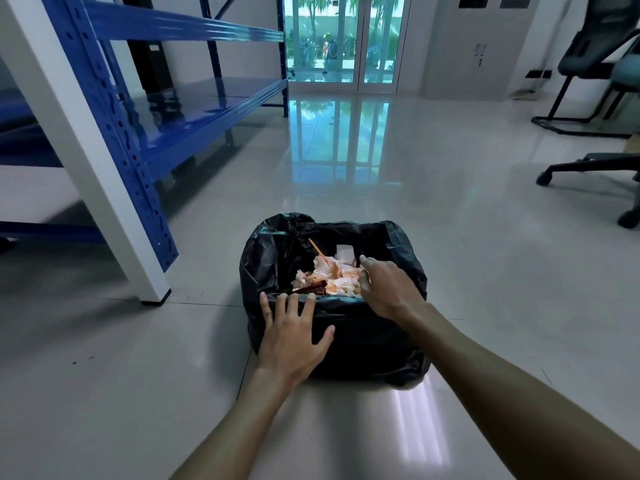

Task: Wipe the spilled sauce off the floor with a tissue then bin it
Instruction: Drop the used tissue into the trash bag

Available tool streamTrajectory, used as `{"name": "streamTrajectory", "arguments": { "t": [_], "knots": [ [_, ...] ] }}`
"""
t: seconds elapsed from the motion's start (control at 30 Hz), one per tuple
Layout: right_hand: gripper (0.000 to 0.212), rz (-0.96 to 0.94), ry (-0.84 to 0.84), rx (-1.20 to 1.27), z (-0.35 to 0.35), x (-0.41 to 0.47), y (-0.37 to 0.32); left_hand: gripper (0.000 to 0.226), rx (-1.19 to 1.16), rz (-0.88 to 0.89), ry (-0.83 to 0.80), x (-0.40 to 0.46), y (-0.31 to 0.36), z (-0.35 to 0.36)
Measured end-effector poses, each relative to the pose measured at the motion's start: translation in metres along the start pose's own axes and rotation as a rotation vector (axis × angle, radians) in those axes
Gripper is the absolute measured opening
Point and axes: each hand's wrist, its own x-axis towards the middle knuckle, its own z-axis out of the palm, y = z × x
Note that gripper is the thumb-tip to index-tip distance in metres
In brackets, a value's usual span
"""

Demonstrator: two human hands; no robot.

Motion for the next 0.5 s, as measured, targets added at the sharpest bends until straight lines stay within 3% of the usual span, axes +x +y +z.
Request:
{"name": "streamTrajectory", "arguments": {
  "t": [0.33, 0.5],
  "knots": [
    [0.048, -0.016, 0.060, -0.054, -0.021, -0.017, 0.025, 0.099, 0.156, 0.049, -0.020, 0.000, -0.002, 0.003],
    [0.049, -0.001, 0.015, -0.084, -0.029, -0.026, 0.031, 0.104, 0.117, 0.015, -0.152, 0.014, -0.002, -0.004]
  ]
}}
